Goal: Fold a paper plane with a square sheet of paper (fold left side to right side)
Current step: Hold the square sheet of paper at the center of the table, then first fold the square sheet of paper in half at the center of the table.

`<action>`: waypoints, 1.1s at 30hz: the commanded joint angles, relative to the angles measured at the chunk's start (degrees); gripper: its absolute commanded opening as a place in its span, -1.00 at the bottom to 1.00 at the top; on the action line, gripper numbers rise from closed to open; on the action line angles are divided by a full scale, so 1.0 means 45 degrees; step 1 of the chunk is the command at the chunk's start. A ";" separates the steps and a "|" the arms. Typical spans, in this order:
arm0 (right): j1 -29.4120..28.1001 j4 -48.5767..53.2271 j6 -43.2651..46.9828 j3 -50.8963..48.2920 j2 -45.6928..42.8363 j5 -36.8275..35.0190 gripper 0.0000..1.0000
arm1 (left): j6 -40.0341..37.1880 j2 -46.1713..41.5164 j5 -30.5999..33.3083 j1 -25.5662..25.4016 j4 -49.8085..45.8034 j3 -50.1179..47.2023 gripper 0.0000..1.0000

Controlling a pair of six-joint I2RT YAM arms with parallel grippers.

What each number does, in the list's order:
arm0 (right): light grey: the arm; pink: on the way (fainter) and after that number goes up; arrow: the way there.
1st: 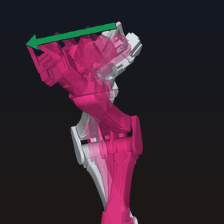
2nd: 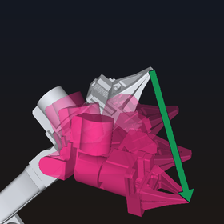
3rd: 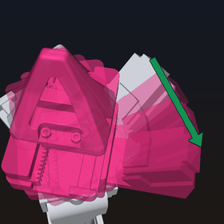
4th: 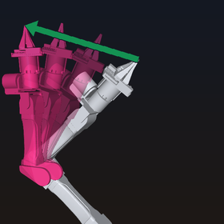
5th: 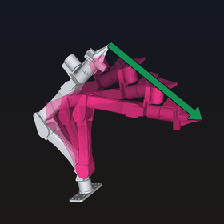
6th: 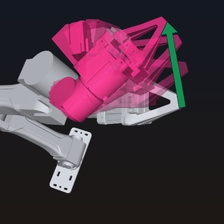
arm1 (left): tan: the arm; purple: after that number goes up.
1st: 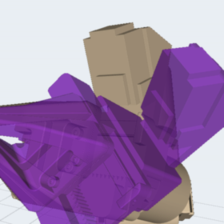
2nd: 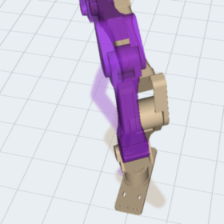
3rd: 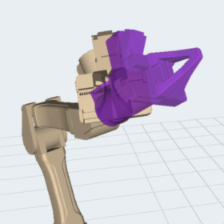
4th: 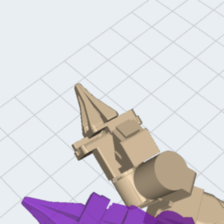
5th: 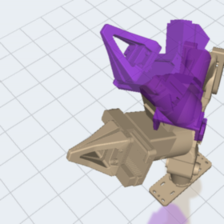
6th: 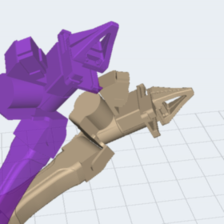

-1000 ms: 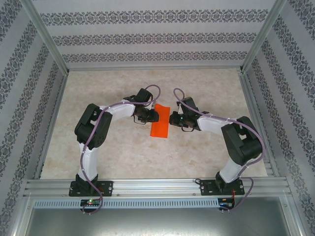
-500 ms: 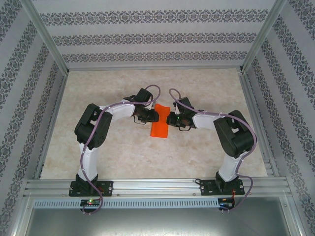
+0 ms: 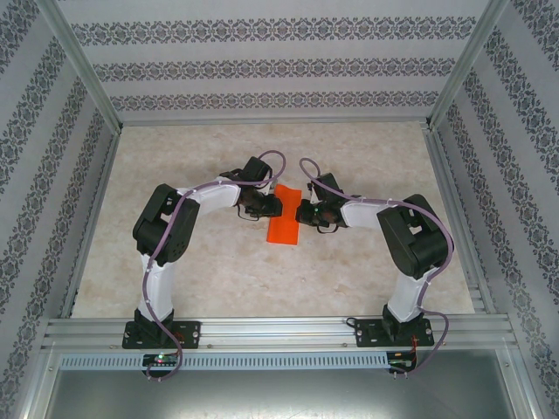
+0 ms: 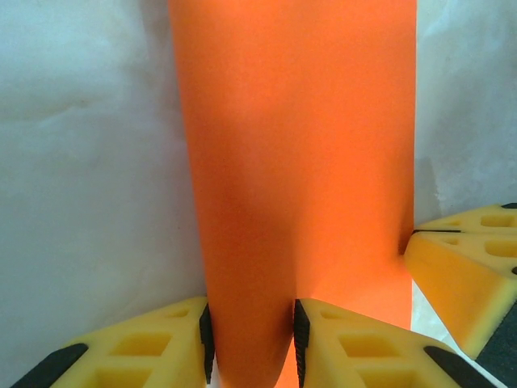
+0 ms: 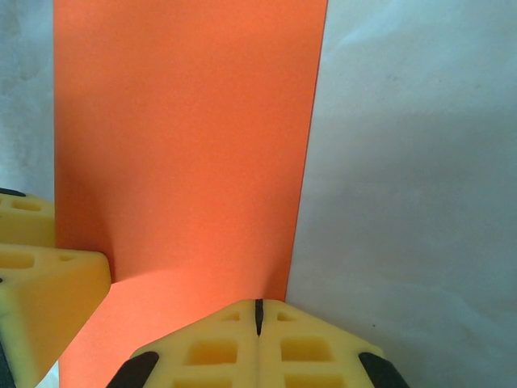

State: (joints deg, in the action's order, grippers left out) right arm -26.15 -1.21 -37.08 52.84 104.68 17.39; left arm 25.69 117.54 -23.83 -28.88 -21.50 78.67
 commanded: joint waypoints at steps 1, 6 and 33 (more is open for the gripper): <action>-0.0146 0.1230 0.0361 -0.0028 0.0456 -0.0503 -1.00 | -0.0347 0.0313 0.0203 -0.0242 -0.0700 0.0212 -0.29; -0.0148 0.1537 0.0479 -0.0061 0.0547 -0.0604 -1.00 | -0.0495 -0.0489 0.0911 -0.0159 -0.0978 0.0063 -0.09; -0.0302 0.1952 0.0770 0.0049 0.0819 -0.0661 -1.00 | 0.1146 -0.1056 -0.4504 0.0242 0.3400 -0.1229 -0.46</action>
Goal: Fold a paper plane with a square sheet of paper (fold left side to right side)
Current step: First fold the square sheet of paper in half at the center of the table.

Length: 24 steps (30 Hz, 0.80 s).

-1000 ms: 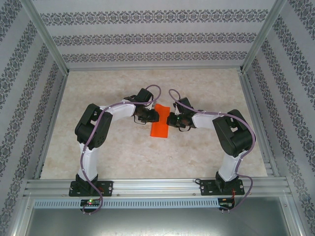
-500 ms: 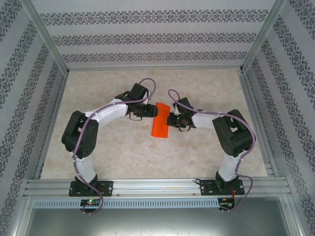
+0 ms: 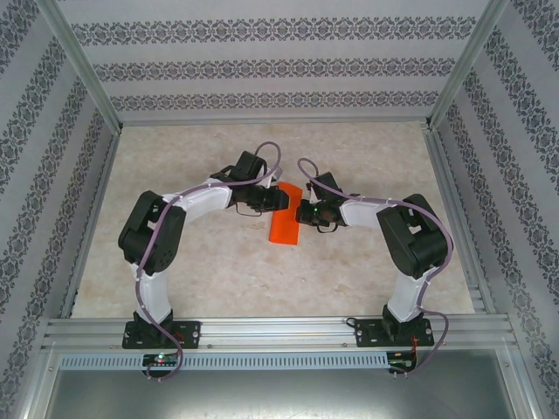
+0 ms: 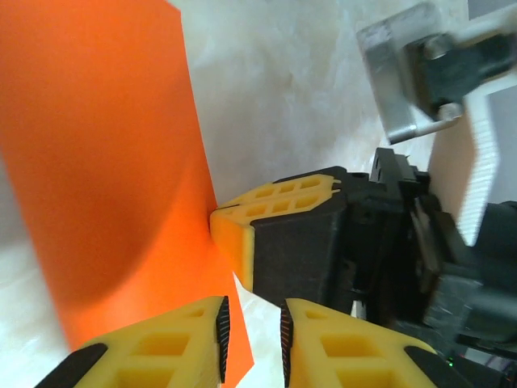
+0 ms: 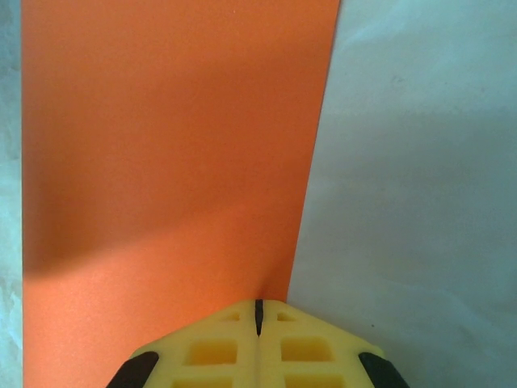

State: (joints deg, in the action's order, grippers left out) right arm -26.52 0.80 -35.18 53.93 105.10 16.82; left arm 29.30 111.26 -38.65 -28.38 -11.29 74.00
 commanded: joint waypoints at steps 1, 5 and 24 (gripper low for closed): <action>-0.0219 0.1562 0.0375 -0.0176 0.0731 -0.0557 -1.00 | 0.0365 0.0478 -0.1243 0.0153 0.1235 -0.0213 -0.46; -0.0236 0.1801 0.0479 -0.0110 0.0756 -0.0613 -1.00 | 0.0132 0.0893 -0.0795 0.0282 0.0991 -0.0247 -0.47; -0.0278 0.2194 0.0722 0.0014 0.0885 -0.0614 -1.00 | -0.0402 0.1093 -0.0029 0.1121 0.0728 -0.1143 -0.54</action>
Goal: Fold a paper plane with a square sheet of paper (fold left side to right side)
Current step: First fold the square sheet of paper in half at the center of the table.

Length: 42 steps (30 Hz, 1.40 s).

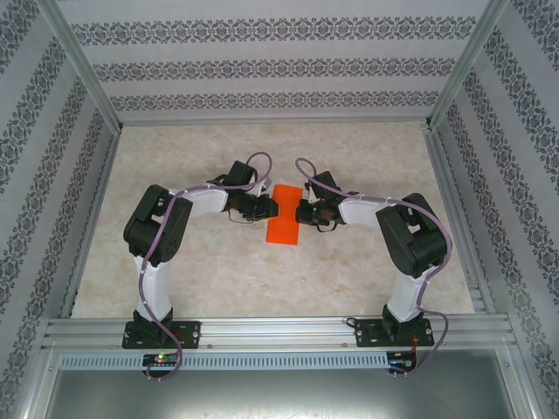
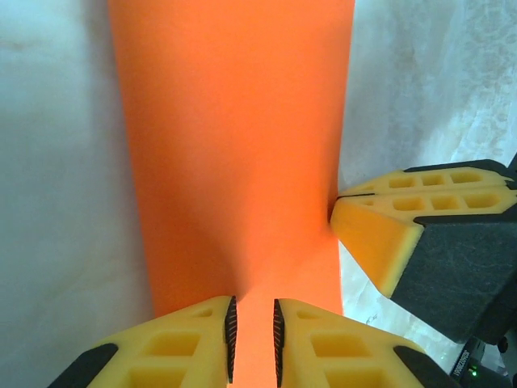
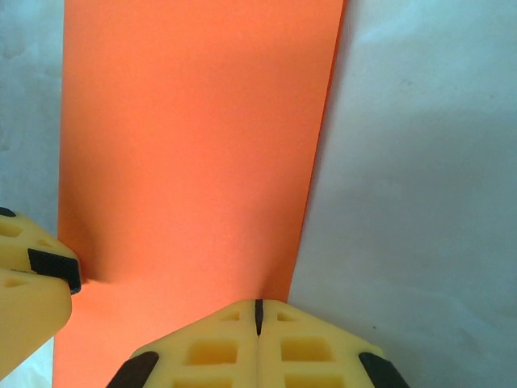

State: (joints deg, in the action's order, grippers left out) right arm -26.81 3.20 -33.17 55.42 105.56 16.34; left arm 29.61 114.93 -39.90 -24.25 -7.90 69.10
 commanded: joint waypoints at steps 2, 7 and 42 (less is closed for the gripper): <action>-0.0215 0.1710 0.0286 -0.0296 0.0778 -0.0555 -1.00 | -0.0546 0.0316 0.0340 0.0250 -0.0148 -0.0063 -0.54; -0.0234 0.1772 0.0288 -0.0264 0.0819 -0.0557 -1.00 | -0.0619 0.0399 0.0419 0.0330 -0.0158 -0.0208 -0.57; -0.0390 0.2097 0.0390 -0.0009 0.0976 -0.0685 -1.00 | -0.0468 -0.0551 0.0507 -0.0249 -0.0256 0.0402 -0.60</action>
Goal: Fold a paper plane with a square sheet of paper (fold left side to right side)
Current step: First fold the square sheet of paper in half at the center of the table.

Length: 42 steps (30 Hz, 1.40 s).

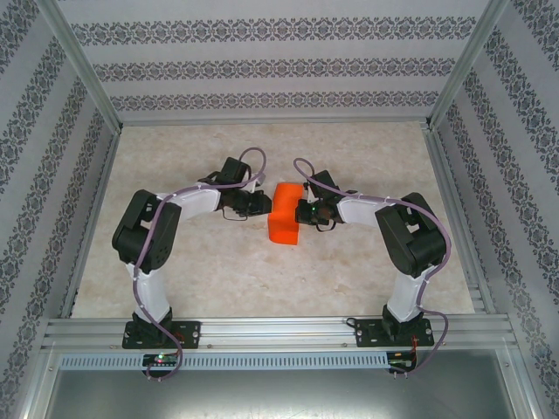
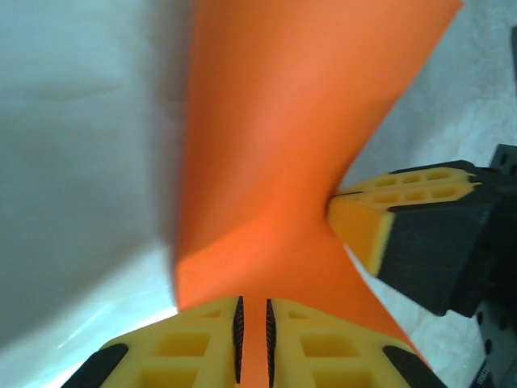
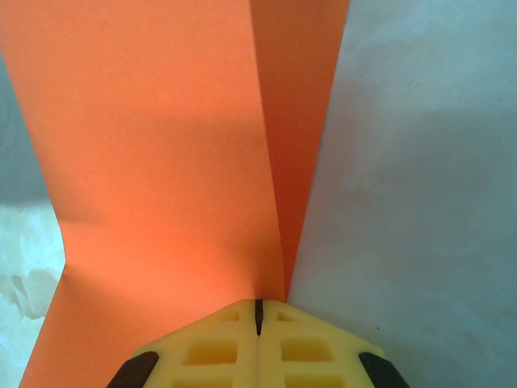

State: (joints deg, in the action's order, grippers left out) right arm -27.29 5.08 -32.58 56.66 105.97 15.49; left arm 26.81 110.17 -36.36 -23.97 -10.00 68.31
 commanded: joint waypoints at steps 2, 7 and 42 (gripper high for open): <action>-0.0302 0.1684 0.0266 -0.0247 0.0902 -0.0476 -1.00 | 0.0174 0.0873 -0.0316 -0.0449 0.0215 0.0873 -0.59; -0.0324 0.1758 0.0290 -0.0182 0.0923 -0.0483 -1.00 | 0.0215 0.1597 -0.0304 -0.0592 0.0417 0.1303 -0.59; -0.0302 0.2125 0.0472 -0.0113 0.0964 -0.0768 -1.00 | 0.0184 0.0784 0.1724 0.0428 -0.0050 0.0803 -0.59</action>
State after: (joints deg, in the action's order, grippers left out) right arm -28.03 6.26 -31.46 58.02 106.67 14.61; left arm 28.73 116.79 -30.68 -22.94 -8.80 72.44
